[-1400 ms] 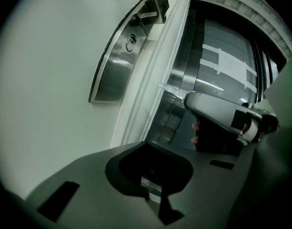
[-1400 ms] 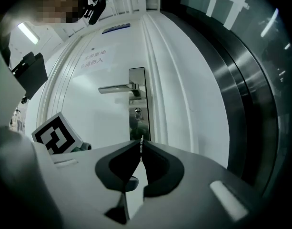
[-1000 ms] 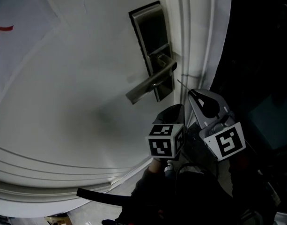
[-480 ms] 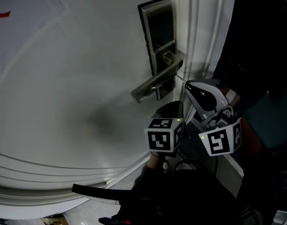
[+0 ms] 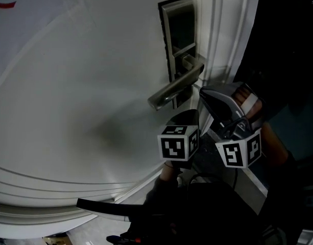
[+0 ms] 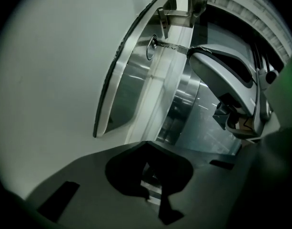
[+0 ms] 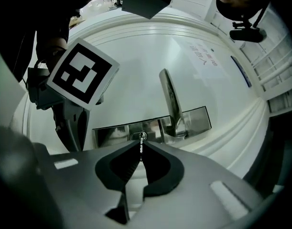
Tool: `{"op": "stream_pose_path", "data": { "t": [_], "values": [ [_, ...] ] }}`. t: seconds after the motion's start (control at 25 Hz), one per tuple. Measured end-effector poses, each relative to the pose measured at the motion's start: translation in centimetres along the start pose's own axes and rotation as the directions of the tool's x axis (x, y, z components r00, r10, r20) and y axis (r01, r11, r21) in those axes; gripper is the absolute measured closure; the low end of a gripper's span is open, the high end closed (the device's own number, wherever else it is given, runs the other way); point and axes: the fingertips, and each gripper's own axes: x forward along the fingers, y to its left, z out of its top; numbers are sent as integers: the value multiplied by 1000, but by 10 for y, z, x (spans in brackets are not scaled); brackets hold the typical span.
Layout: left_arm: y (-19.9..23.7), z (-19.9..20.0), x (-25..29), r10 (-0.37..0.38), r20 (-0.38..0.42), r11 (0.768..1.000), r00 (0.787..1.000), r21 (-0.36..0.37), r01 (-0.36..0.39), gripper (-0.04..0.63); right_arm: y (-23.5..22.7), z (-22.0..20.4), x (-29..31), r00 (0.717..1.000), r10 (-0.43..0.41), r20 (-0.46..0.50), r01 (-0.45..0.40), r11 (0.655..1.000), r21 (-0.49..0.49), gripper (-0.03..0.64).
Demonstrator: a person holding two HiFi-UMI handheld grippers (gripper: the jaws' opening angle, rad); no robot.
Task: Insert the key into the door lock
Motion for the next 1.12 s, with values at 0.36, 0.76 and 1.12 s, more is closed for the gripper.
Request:
{"op": "stream_pose_path", "data": {
  "t": [0.36,0.76,1.12],
  "values": [
    [-1,6,0,-32,12,999,999,-7,32,595,2,1,8,1000,14,-20,-15,998,-62,604],
    [0,5,3,-37,5,999,999,-1,37,595,2,3,11,999,16,-33,-19,995,-96,604],
    [0,2,5,-40,-2,999,999,1,40,595,0,3,13,998,11,-61,-19,991,-130,604]
  ]
}}
